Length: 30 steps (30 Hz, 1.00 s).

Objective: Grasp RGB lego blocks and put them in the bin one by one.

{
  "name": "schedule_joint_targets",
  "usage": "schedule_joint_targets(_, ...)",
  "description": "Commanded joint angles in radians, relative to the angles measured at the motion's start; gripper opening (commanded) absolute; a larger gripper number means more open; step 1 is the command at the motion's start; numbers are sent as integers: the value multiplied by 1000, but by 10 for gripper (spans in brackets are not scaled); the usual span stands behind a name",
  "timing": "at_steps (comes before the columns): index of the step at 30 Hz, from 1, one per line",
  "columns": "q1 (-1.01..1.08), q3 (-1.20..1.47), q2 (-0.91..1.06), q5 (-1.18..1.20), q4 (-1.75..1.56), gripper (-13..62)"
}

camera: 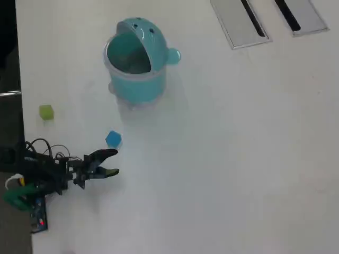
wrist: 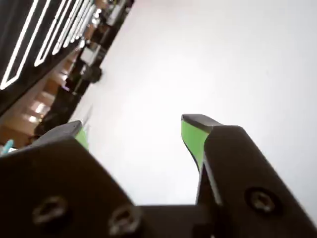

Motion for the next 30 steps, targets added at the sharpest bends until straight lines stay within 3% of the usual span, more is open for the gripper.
schedule_joint_targets(1, 15, 74, 61, -64, -166, 347)
schedule_joint_targets(4, 26, 75, 61, -66, -215, 347)
schedule_joint_targets(7, 34, 75, 61, -270, -249, 349)
schedule_joint_targets(17, 166, 74, 61, -575, -301, 350)
schedule_joint_targets(30, 365, 75, 61, -750, -304, 350)
